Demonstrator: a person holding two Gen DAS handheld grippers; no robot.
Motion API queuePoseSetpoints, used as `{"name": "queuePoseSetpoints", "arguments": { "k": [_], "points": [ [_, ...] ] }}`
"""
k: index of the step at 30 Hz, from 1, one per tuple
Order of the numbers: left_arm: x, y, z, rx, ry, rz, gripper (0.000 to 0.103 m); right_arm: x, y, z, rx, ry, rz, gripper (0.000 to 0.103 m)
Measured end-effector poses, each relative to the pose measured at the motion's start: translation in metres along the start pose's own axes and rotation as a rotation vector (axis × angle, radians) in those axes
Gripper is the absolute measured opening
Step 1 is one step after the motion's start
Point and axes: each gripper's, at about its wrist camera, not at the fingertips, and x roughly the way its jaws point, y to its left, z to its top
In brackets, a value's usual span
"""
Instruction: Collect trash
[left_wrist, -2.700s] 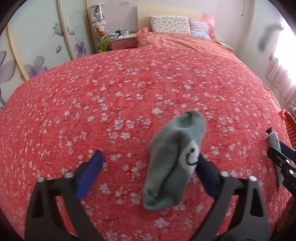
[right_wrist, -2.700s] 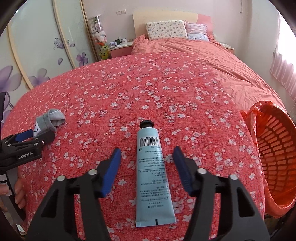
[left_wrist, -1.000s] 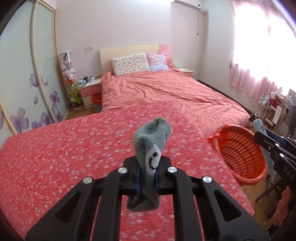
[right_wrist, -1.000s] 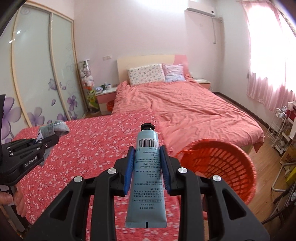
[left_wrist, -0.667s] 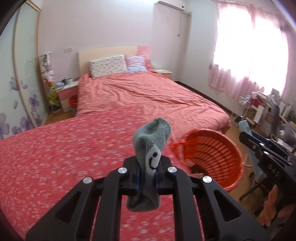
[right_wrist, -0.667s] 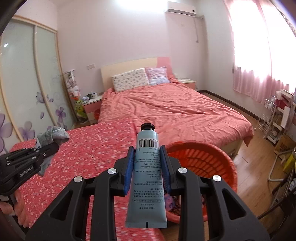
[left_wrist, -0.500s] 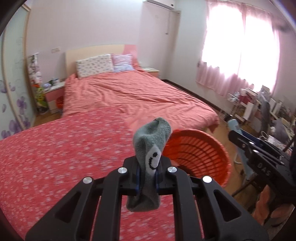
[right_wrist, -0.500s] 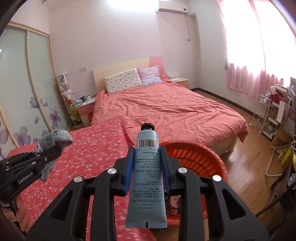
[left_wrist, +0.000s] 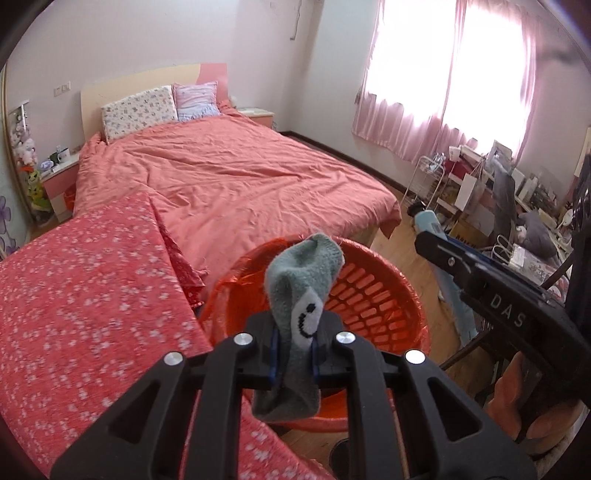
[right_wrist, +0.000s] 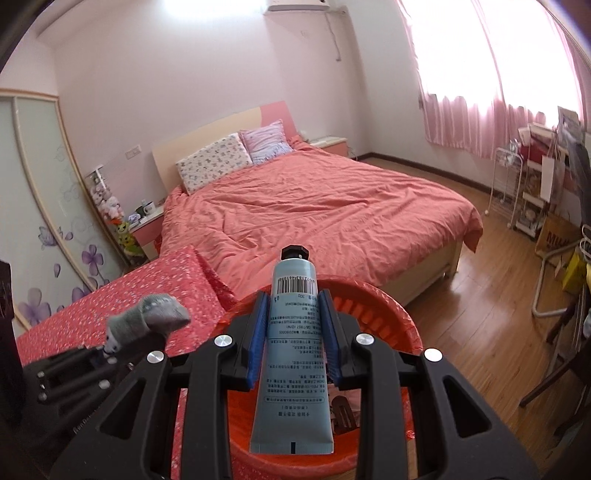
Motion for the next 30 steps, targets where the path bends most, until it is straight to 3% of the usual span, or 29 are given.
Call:
{"name": "queuePoseSetpoints", "arguments": {
  "k": [1,3,6,12,16,18,21,26,30],
  "points": [
    [0.009,-0.002,0.0,0.0,0.01,0.009,0.025,0.004,-0.004,0.0,0.015,0.008,0.003,0.029],
    [0.022,0.0,-0.002,-0.011,0.031,0.026,0.051,0.009,-0.012,-0.001,0.039,0.02,0.017,0.034],
    [0.032,0.008,-0.006,-0.013,0.055,0.048,0.055,0.006,-0.017,-0.005,0.04,0.017,0.0,0.054],
    [0.024,0.03,-0.021,-0.019,0.061,0.094,0.062,-0.011,-0.016,-0.014,0.034,0.001,-0.061,0.07],
    [-0.01,0.041,-0.036,-0.012,0.008,0.153,0.072,-0.036,-0.011,-0.018,0.02,-0.039,-0.107,0.078],
    [-0.035,0.048,-0.046,-0.014,-0.033,0.187,0.081,-0.05,-0.004,-0.02,0.005,-0.071,-0.133,0.091],
    [-0.075,0.059,-0.062,-0.028,-0.095,0.237,0.09,-0.077,0.013,-0.029,-0.04,-0.132,-0.178,0.099],
    [-0.135,0.075,-0.095,-0.066,-0.17,0.339,0.099,-0.117,0.044,-0.051,-0.14,-0.183,-0.223,0.101],
    [-0.177,0.083,-0.123,-0.091,-0.221,0.431,0.099,-0.14,0.064,-0.071,-0.189,-0.152,-0.211,0.101]
  ]
}}
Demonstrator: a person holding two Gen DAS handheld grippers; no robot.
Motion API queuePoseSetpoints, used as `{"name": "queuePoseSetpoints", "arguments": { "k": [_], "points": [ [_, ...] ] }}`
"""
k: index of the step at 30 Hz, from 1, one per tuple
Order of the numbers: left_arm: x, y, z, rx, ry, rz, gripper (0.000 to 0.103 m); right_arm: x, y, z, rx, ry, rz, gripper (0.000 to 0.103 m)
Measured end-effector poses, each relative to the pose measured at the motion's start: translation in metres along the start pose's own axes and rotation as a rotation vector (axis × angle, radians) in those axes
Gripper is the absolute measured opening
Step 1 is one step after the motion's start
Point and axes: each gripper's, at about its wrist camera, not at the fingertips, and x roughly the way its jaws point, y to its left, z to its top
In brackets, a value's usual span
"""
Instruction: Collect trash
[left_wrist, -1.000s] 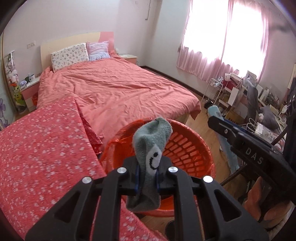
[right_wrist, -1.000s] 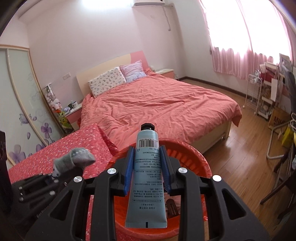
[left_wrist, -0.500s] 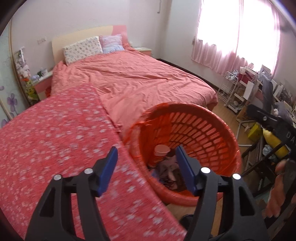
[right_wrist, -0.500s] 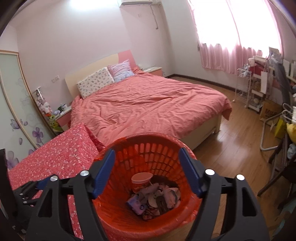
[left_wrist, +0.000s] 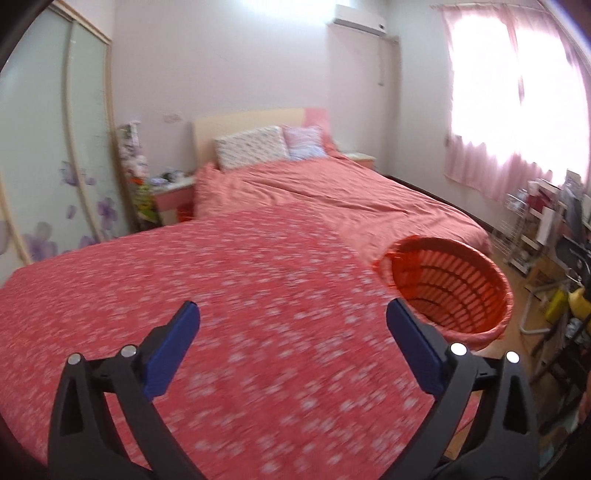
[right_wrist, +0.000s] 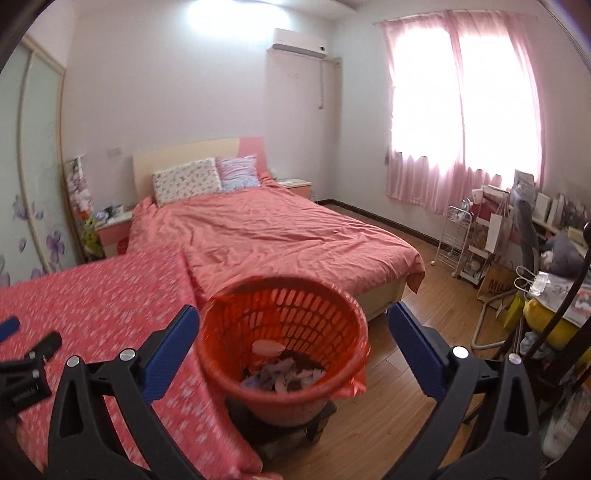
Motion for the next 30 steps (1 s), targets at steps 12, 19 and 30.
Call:
{"name": "queuePoseSetpoints", "arguments": {
  "k": [12,19,30],
  "points": [
    [-0.074,0.053,-0.059,-0.11,-0.054,0.13,0.099,-0.061,0.031,-0.039,-0.053,-0.154,0.012,0.101],
    [-0.096,0.055,-0.072,-0.094,-0.072,0.216,0.099,-0.056,0.038,-0.045,0.005,-0.026,-0.01,0.101],
    [-0.111,0.058,-0.078,-0.127,-0.042,0.216,0.099,-0.064,0.044,-0.061,0.035,0.077,-0.049,0.101]
  ]
}}
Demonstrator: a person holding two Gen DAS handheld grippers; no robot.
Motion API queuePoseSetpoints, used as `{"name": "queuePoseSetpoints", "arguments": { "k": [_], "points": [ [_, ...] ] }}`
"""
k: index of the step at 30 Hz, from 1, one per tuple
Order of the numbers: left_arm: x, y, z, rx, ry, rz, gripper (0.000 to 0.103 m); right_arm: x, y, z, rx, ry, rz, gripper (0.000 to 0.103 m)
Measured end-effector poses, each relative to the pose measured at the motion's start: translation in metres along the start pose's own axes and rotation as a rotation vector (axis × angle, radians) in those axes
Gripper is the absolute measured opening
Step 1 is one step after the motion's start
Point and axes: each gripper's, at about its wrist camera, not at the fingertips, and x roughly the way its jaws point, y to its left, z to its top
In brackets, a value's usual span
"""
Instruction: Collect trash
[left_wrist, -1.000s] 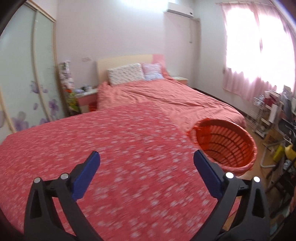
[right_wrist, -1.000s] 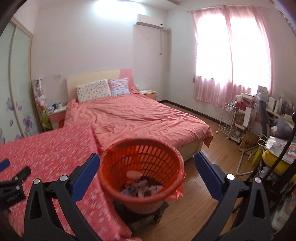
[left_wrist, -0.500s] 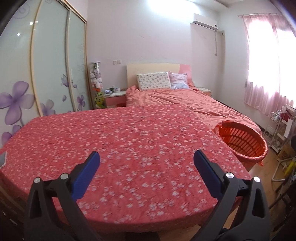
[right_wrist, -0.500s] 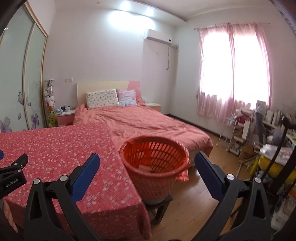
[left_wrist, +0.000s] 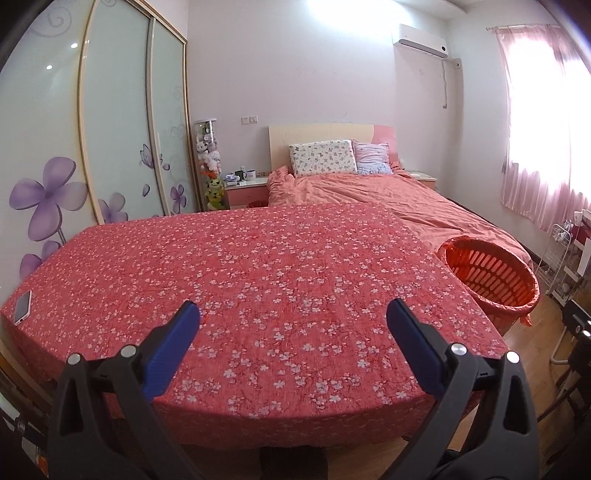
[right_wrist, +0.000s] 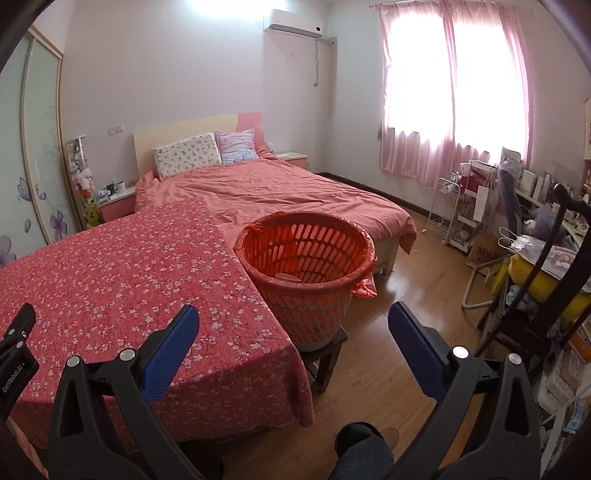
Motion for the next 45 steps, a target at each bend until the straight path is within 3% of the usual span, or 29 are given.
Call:
{"name": "queuePoseSetpoints", "arguments": {
  "k": [9,28,45],
  "points": [
    [-0.006,0.0,0.004,-0.007,0.028,-0.001,0.099,-0.002,0.002,-0.002,0.009,0.043,-0.003,0.101],
    [-0.023,-0.007,0.012,-0.025,-0.003,-0.012,0.099,-0.018,0.002,0.004,-0.006,-0.04,0.0,0.101],
    [-0.026,-0.01,0.013,-0.024,-0.016,-0.016,0.099,-0.018,0.003,0.003,-0.004,-0.043,0.004,0.101]
  ]
}}
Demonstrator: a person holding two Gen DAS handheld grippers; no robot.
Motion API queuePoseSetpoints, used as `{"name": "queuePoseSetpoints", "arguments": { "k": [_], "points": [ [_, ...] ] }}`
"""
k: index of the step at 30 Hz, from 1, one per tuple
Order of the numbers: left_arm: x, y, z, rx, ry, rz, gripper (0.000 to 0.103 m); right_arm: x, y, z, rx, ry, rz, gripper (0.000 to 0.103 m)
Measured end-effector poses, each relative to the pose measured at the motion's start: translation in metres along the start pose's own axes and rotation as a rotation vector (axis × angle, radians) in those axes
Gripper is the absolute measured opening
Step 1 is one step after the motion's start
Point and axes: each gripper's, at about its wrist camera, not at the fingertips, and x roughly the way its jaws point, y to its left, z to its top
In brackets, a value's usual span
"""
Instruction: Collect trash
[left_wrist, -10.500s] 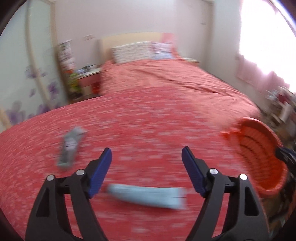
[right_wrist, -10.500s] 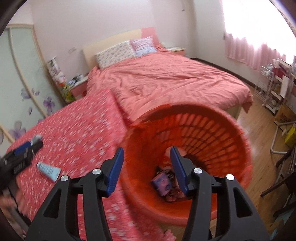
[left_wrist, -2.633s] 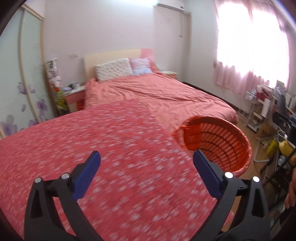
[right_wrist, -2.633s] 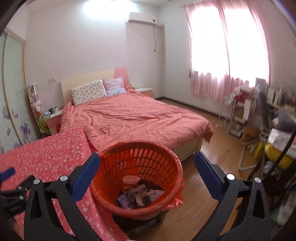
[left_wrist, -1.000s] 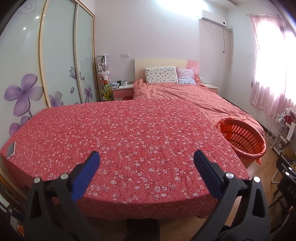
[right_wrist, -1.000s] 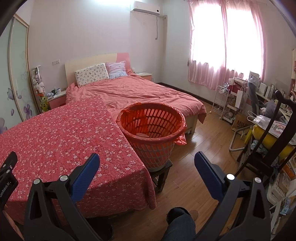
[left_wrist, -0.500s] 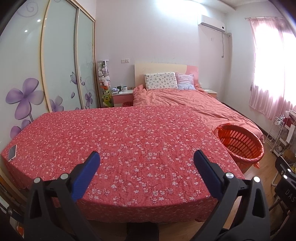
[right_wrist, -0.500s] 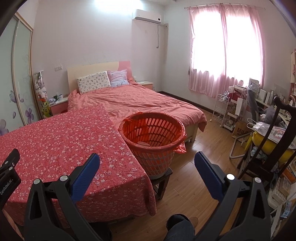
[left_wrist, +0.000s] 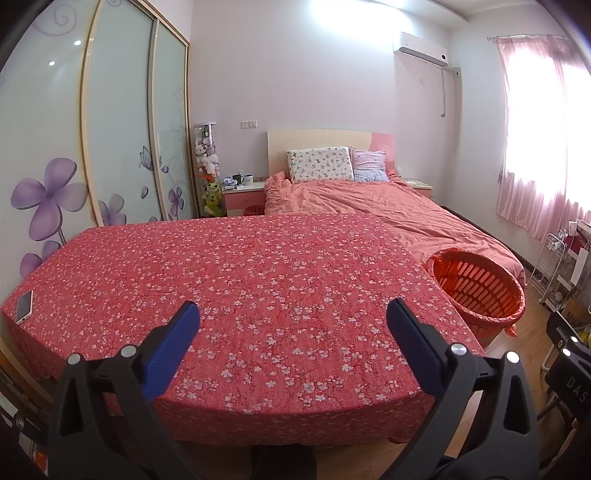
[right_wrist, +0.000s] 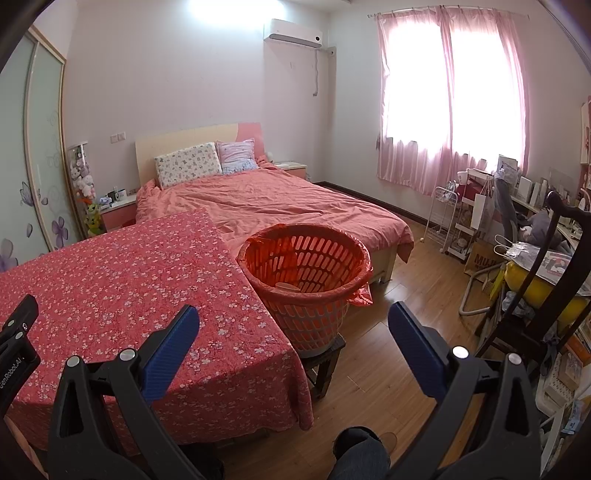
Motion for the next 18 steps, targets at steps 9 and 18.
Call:
{"name": "queuePoseSetpoints", "arguments": {
  "k": [9,18],
  "points": [
    [0.0001,0.0004,0.0003,0.0,0.002,-0.001,0.099,0.0004,-0.0001,-0.0017,-0.001,-0.002,-0.003,0.101],
    [0.0018,-0.0003,-0.0004,0.0,0.007,-0.002,0.099,0.0015,0.0,-0.0023,-0.001,0.003,-0.004,0.101]
  ]
}}
